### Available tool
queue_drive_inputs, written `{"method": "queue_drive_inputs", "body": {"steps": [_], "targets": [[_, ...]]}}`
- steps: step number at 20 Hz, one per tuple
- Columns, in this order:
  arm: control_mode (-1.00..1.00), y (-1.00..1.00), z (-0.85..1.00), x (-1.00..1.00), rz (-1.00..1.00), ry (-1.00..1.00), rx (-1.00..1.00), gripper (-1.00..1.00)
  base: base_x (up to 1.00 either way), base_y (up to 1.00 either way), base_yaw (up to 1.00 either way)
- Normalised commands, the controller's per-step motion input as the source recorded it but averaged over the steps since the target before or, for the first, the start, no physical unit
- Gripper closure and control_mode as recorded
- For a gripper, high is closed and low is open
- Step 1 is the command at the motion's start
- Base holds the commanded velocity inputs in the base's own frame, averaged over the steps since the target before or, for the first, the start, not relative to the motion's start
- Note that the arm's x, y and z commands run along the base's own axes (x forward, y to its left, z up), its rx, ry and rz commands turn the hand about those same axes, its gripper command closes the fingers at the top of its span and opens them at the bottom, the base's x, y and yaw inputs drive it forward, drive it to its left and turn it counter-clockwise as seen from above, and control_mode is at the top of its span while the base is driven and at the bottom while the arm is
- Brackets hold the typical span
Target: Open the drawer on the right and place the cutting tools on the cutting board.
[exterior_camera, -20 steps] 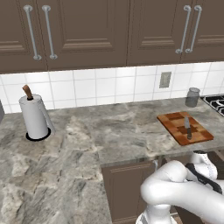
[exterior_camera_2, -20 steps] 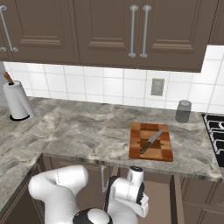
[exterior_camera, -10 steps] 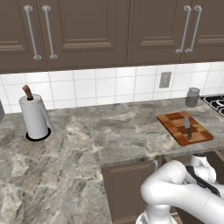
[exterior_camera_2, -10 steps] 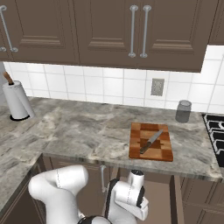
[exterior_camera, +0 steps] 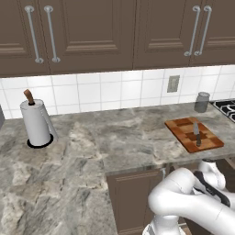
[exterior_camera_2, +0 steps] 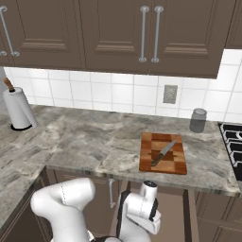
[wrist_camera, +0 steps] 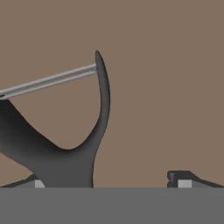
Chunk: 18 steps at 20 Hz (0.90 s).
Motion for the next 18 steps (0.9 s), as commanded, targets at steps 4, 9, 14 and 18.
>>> {"method": "queue_drive_inputs", "body": {"steps": [4, 9, 14, 18], "targets": [[-1.00, 0.22, -0.57, -0.24, 0.00, 0.08, -0.06, 1.00, 0.00, 0.00, 0.00], [-1.00, 0.09, -0.54, -0.44, 0.00, 0.08, -0.09, 1.00, 0.00, 0.00, 0.00], [-1.00, 0.00, -0.18, -0.29, 0.00, 0.06, -0.05, 1.00, 0.00, 0.00, 0.00], [-1.00, 0.00, 0.08, 0.00, -0.01, 0.01, 0.00, 1.00, 0.00, 0.00, 0.00]]}}
